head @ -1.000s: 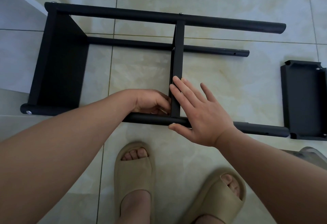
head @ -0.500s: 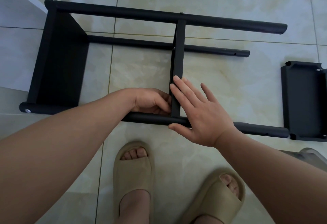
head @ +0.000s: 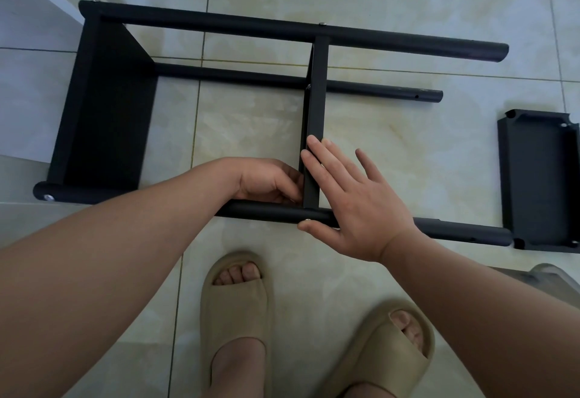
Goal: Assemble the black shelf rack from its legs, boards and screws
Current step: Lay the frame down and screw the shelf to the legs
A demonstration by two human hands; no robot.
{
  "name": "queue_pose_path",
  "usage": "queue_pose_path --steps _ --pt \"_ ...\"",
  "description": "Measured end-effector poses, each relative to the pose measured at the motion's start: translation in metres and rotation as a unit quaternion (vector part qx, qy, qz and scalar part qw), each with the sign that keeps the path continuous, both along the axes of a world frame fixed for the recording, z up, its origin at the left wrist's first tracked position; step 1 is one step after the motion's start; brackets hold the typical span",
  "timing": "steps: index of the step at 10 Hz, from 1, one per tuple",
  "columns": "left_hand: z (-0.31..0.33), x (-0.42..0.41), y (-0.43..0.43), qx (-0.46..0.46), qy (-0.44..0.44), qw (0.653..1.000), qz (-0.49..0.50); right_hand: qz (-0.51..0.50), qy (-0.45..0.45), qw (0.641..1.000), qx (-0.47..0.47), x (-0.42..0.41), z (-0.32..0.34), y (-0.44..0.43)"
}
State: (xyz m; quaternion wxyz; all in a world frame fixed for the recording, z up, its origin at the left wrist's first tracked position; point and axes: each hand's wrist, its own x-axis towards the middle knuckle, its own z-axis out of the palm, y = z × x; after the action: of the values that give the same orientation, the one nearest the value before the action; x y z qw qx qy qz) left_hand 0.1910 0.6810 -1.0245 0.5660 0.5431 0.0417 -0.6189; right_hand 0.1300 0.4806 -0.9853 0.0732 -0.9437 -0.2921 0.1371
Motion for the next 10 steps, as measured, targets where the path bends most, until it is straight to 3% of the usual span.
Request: queue_pose_path --steps 2,4,7,9,10 --pt "-0.0026 0.0016 -0.0005 -0.005 0.027 0.999 0.015 -0.002 0.001 1.0 0.002 -0.0002 0.0001 0.0" --pt "-0.0059 -0.001 -0.0001 0.036 -0.027 0.999 0.005 -0.001 0.001 1.0 0.001 0.0001 0.0006 0.0001" --pt "0.0002 0.0016 -0.0005 -0.009 0.026 0.999 0.025 0.0 0.006 1.0 -0.004 0.0006 0.0005 -0.0004" --pt "-0.0011 -0.0008 -0.0012 0.039 -0.03 0.999 -0.013 0.0 0.002 1.0 -0.002 0.0001 0.0002 -0.0001" --pt "-0.0021 0.0 0.0004 0.028 -0.012 1.0 0.002 0.0 0.0 1.0 -0.003 -0.0002 -0.0005 -0.0003"
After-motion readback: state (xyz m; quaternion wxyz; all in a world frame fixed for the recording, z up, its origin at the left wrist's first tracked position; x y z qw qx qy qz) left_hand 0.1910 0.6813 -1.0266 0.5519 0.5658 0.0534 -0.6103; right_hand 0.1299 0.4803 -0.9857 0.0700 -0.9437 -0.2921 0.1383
